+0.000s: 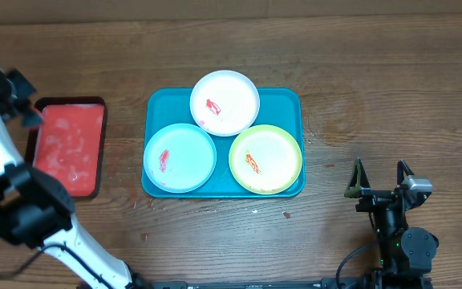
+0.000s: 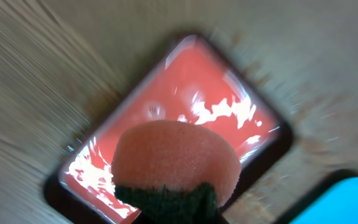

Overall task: Clean dirty plates on tray and stack at the side
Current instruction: 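Lift the sponge out of the red tray with the left gripper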

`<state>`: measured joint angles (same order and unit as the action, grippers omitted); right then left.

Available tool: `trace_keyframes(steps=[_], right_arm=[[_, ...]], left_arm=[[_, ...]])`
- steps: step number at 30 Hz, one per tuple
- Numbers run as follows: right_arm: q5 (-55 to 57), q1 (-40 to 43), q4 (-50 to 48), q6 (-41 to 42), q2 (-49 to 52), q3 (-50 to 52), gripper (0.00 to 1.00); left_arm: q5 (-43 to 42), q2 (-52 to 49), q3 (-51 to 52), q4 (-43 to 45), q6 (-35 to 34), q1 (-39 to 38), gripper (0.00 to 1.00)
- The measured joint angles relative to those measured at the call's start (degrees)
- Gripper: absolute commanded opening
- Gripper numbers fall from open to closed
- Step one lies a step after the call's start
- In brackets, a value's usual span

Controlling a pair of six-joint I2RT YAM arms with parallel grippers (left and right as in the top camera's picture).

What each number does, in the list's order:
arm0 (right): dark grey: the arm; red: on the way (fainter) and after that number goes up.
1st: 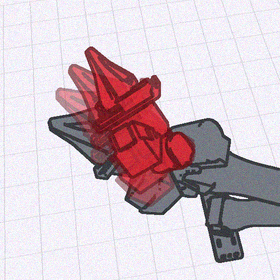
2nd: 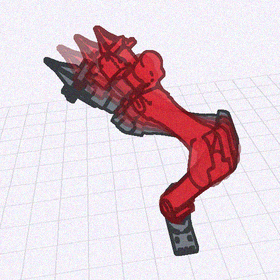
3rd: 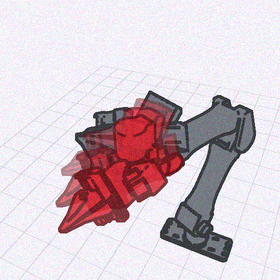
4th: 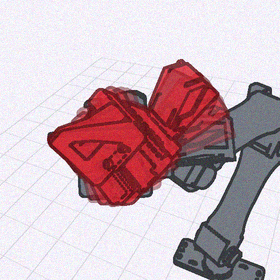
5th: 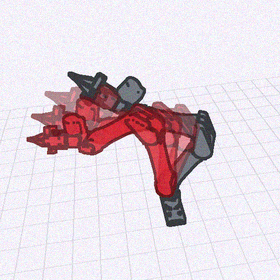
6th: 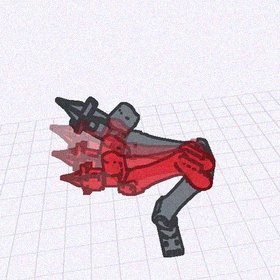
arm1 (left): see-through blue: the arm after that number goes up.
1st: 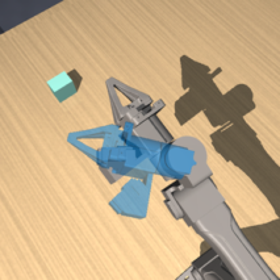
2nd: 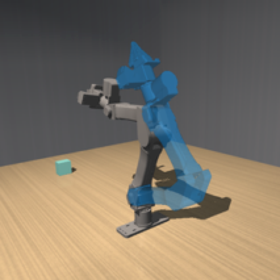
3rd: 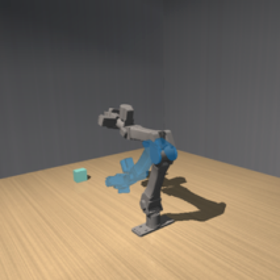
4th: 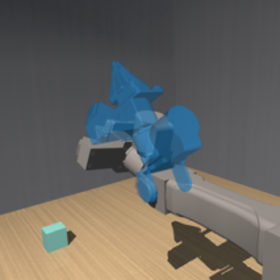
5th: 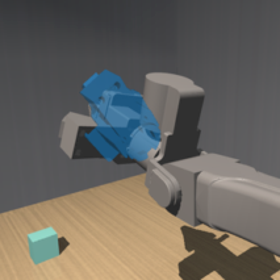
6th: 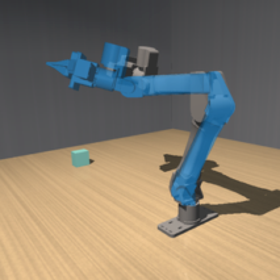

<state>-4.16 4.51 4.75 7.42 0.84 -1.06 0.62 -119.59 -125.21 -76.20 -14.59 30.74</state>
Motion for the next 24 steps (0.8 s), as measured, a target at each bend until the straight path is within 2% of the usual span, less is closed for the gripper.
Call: trace_keyframes(steps=[6, 8, 10, 15, 19, 24], right_arm=[[0.0, 0.0, -0.04, 0.0, 0.0, 0.0, 1.0], [0.0, 0.0, 0.0, 0.0, 0.0, 0.0, 1.0], [0.0, 0.0, 0.0, 0.0, 0.0, 0.0, 1.0], [0.0, 0.0, 0.0, 0.0, 0.0, 0.0, 1.0], [0.02, 0.0, -0.02, 0.0, 0.0, 0.0, 1.0], [0.0, 0.0, -0.02, 0.0, 0.0, 0.0, 1.0]], left_arm=[[0.76, 10.14, -0.35, 2.01, 0.0, -0.96, 0.04], [1.62, 10.6, 4.94, 8.44, 0.0, -1.6, 0.04], [2.67, 8.37, 10.32, 13.09, 0.0, -1.92, 0.04], [4.5, -3.08, 17.77, 12.79, -1.44, -2.27, 0.04], [5.99, -3.13, 16.57, 11.43, -2.23, -2.27, 0.04], [10.14, 3.45, 11.43, 11.93, -2.43, -3.41, 0.04]])
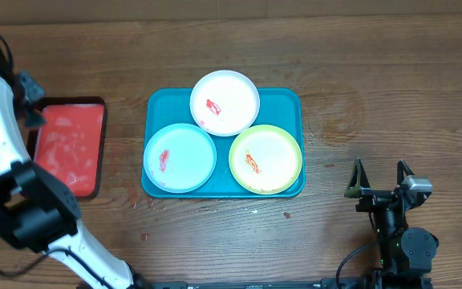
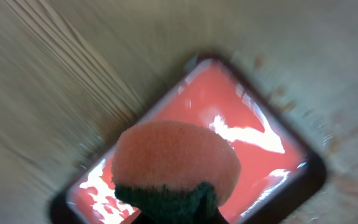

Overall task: Clean dirty plates on tray and stack at the side
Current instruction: 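Lift the sponge out of the red tray with the left gripper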

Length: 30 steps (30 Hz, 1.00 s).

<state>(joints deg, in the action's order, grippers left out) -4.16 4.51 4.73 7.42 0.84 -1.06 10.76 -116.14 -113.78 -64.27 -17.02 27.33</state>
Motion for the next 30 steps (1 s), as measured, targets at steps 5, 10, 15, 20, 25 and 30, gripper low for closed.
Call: trace_keyframes(steps=[5, 10, 15, 20, 25, 30], right_arm=[[0.0, 0.0, 0.02, 0.0, 0.0, 0.0, 1.0], [0.0, 0.0, 0.0, -0.02, 0.0, 0.0, 1.0], [0.0, 0.0, 0.02, 0.0, 0.0, 0.0, 1.0], [0.0, 0.0, 0.02, -0.02, 0.0, 0.0, 1.0], [0.02, 0.0, 0.0, 0.0, 0.0, 0.0, 1.0], [0.0, 0.0, 0.0, 0.0, 0.0, 0.0, 1.0]], left_arm=[[8.68, 5.57, -1.88, 0.26, -0.39, -4.9, 0.04], [18.16, 2.62, -0.24, 0.22, -2.71, -8.96, 0.04], [25.59, -4.85, 1.66, 0.0, -4.09, -9.31, 0.04], [28.13, -10.56, 2.1, -0.24, -4.55, -9.31, 0.04], [28.87, -12.92, 2.12, -0.26, -5.16, -9.31, 0.04], [28.96, -13.55, 2.12, -0.22, -5.2, -9.31, 0.04]])
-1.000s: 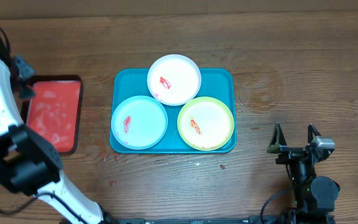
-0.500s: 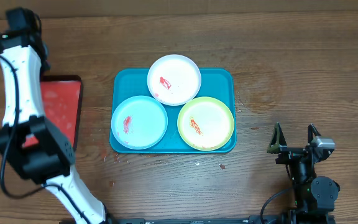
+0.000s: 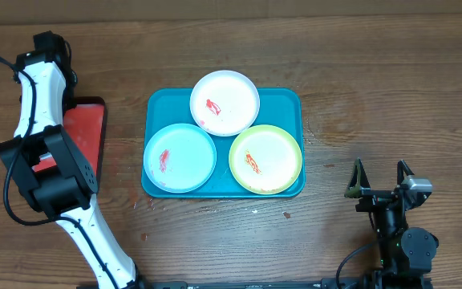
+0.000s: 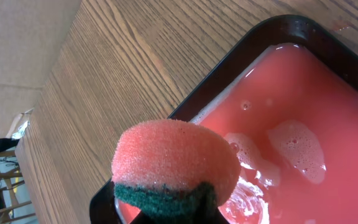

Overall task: Clean dirty plates on tray and stack at the side
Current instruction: 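Lift the sponge out of the red tray with the left gripper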

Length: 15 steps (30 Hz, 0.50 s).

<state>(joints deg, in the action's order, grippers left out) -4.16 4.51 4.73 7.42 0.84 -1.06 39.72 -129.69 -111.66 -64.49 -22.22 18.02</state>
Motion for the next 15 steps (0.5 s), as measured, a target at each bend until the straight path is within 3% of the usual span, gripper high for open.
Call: trace_keyframes(steps=[15], right_arm=[[0.0, 0.0, 0.0, 0.0, 0.0, 0.0, 1.0]], left_arm=[[0.0, 0.0, -0.02, -0.72, -0.13, 0.0, 0.04]])
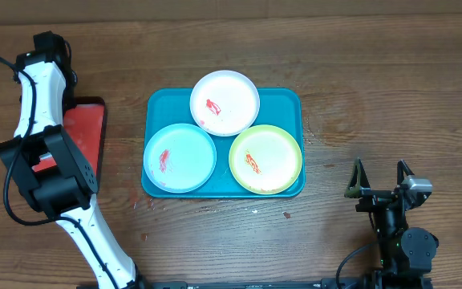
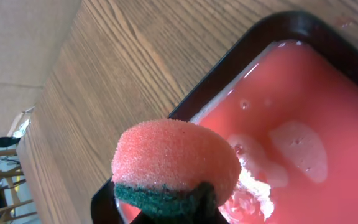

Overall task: Clean dirty plates on tray and stack at the side
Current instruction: 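Lift the sponge out of the red tray with the left gripper, then carry the sponge to the light-blue plate and set it down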

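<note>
A teal tray (image 1: 287,100) in the middle of the table carries three dirty plates: a white plate (image 1: 224,102) at the back, a light blue plate (image 1: 180,157) front left and a green plate (image 1: 265,159) front right, each with a red smear. My left gripper (image 2: 174,208) is shut on an orange sponge (image 2: 174,158) with a green scouring side, held over the black tray (image 2: 278,31) of pink soapy water (image 2: 303,155). Overhead, the left arm (image 1: 45,60) covers that tray's left part. My right gripper (image 1: 382,178) stands open at the front right, empty.
The black soapy-water tray (image 1: 87,132) lies at the table's left, a short gap from the teal tray. Bare wood stretches right of the teal tray and along the far side. Cardboard-coloured ground lies past the table's edge in the left wrist view.
The left wrist view has shifted very slightly over the soapy tray; the sponge stays gripped. The plates and the right arm are unchanged.
My left gripper held the sponge over the pink soapy tray at every moment. First the arm reached in from the far left, then the wrist had turned, and by the last earlier moment the arm stood over the tray's back left corner, where it remains.
</note>
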`<state>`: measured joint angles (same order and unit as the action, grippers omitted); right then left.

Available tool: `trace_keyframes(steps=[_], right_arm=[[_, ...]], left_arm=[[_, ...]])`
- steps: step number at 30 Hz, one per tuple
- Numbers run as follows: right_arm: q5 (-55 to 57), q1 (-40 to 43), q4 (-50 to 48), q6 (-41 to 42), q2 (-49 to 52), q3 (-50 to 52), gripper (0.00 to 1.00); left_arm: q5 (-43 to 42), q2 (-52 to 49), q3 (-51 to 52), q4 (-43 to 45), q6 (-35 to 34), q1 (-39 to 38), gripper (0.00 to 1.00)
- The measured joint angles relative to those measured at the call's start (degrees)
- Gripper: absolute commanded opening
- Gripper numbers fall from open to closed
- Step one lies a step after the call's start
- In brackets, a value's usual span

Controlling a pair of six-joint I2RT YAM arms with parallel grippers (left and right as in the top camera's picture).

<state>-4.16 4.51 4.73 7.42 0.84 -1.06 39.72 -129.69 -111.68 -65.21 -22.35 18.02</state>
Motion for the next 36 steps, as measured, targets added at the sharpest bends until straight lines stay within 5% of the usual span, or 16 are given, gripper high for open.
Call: trace_keyframes(steps=[11, 20, 30, 36], right_arm=[[0.02, 0.0, -0.02, 0.0, 0.0, 0.0, 1.0], [0.0, 0.0, 0.0, 0.0, 0.0, 0.0, 1.0], [0.0, 0.0, 0.02, 0.0, 0.0, 0.0, 1.0], [0.0, 0.0, -0.02, 0.02, 0.0, 0.0, 1.0]], left_arm=[[-3.43, 5.92, -2.73, -3.15, -2.8, 0.0, 0.04], [-10.54, 5.25, -0.24, 3.69, -4.52, 0.0, 0.04], [-2.99, 3.19, -7.69, -9.81, -5.64, 0.09, 0.04], [-20.22, 16.59, -13.35, -9.79, -1.75, 0.11, 0.04]])
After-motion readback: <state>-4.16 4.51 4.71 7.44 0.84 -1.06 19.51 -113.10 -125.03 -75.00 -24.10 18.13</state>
